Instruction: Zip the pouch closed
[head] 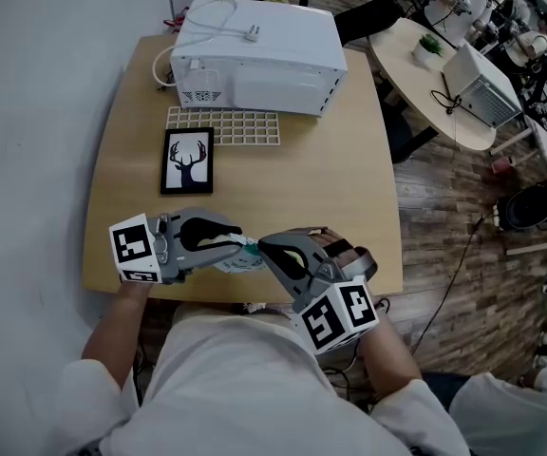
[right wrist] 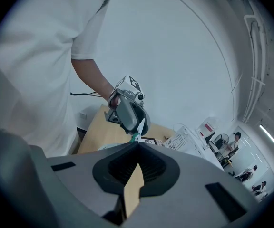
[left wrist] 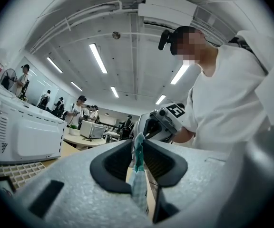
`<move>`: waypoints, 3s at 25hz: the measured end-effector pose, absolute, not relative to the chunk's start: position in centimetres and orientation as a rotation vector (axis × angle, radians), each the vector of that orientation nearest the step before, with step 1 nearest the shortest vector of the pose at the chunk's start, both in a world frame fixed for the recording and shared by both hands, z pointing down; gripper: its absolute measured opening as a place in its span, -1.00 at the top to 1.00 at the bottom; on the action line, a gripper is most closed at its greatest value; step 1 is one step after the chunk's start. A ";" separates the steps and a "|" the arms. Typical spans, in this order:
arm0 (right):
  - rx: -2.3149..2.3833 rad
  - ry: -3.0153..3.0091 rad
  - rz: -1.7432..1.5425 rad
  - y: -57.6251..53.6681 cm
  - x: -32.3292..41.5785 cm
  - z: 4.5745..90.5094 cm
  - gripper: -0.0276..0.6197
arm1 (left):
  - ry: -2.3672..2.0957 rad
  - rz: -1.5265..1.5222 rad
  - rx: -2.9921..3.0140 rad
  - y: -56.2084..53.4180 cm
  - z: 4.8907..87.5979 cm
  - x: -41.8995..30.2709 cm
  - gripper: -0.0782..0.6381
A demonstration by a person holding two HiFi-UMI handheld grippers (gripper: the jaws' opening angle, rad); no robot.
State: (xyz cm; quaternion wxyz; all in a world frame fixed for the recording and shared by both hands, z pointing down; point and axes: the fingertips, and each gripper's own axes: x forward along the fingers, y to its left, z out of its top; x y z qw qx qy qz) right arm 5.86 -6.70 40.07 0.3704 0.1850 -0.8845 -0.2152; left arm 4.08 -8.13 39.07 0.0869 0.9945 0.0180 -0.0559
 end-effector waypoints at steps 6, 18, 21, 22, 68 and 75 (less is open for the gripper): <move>0.456 -2.267 -0.529 -6.8 5.6 40.5 0.91 | 0.065 -0.147 3.004 -8.0 38.9 4.0 0.58; 0.499 -2.268 -0.572 -7.8 5.1 40.7 0.91 | 0.044 -0.187 3.023 -9.3 37.9 2.4 0.72; 0.503 -2.262 -0.580 -8.2 5.2 40.7 0.91 | 0.016 -0.213 3.007 -10.0 37.8 1.6 0.72; 0.503 -2.264 -0.578 -8.3 5.2 40.7 0.91 | 0.013 -0.211 3.010 -10.2 37.8 1.5 0.72; 0.546 -2.212 -0.524 -12.0 8.0 41.6 0.91 | -0.323 -0.243 2.969 -15.4 38.2 -3.2 0.72; 0.551 -2.201 -0.512 -12.3 7.6 41.5 0.91 | -0.376 -0.260 2.959 -16.2 37.9 -5.2 0.72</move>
